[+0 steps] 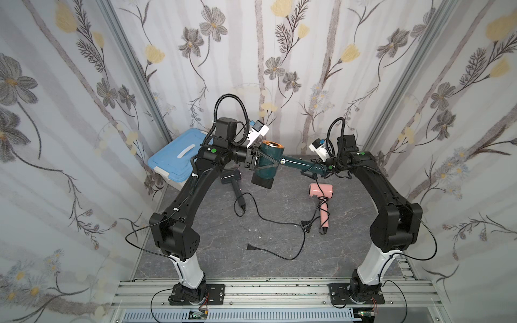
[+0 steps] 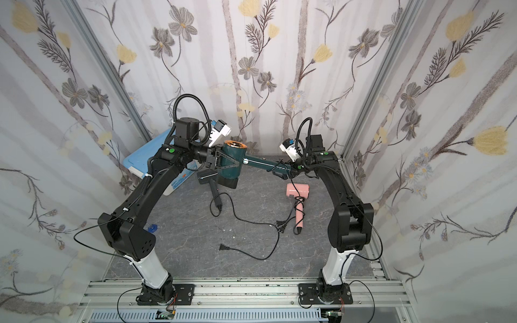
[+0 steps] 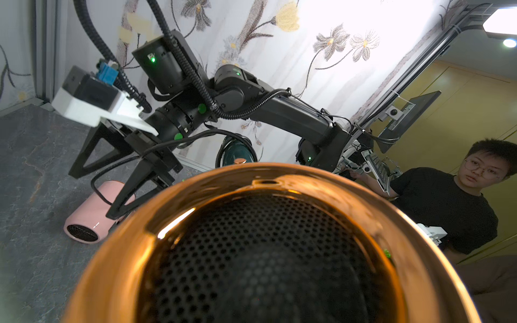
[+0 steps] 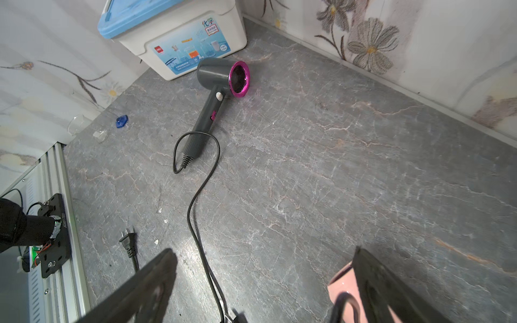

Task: Wrap the cord around the hair dryer
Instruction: Wrap the power cord around the hair dryer.

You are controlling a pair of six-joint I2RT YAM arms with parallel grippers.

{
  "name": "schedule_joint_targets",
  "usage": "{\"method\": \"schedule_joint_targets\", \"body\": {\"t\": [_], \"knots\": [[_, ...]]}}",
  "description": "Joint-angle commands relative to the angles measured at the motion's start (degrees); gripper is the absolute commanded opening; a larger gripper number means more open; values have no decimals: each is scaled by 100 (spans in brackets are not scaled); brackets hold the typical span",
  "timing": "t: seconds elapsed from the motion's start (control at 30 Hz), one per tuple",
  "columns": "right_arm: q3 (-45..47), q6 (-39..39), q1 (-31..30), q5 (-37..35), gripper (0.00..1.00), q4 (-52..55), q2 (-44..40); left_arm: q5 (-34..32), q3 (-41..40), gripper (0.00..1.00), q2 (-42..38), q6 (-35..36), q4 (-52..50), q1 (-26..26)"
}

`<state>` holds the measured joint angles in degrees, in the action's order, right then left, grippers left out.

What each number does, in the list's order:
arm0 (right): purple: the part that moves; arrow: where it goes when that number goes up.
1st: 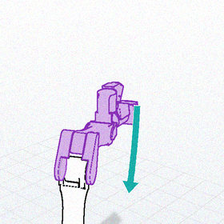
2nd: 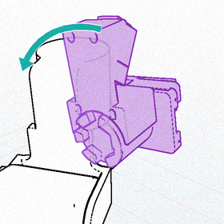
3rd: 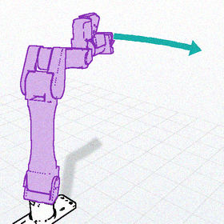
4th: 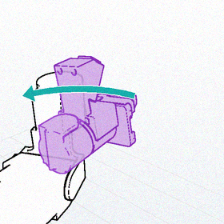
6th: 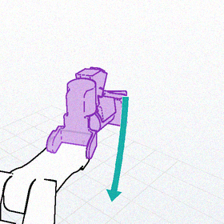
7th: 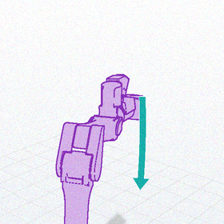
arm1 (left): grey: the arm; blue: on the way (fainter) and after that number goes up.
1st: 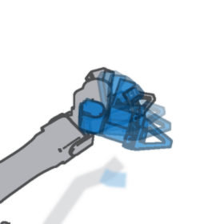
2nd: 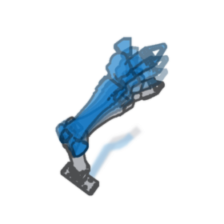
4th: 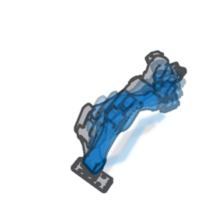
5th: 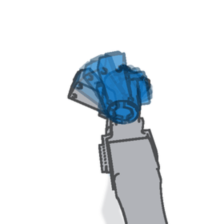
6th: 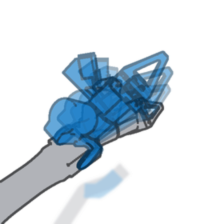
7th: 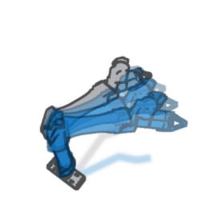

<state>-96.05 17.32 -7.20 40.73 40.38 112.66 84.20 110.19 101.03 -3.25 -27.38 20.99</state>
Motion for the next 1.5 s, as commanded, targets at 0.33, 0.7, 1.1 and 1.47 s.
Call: {"method": "schedule_joint_targets", "body": {"t": [0.33, 0.7, 1.1, 1.47], "knots": [[1973, -1720, -228, 1026, 100, -2741, -879, -853, -796, 0, -255, -2896, 3953, -342], [3097, -2419, -212, -210, 100, -4143, -1954, -1363, -1545, 0, -433, -4457, 6189, -587], [3287, -2597, 35, -1259, 100, -4415, -2566, -1436, -1826, 0, -885, -4363, 6223, -596], [4610, -2556, -109, -876, 100, -4870, -3080, -1886, -1616, 0, -1243, -3841, 5498, -590]]}}
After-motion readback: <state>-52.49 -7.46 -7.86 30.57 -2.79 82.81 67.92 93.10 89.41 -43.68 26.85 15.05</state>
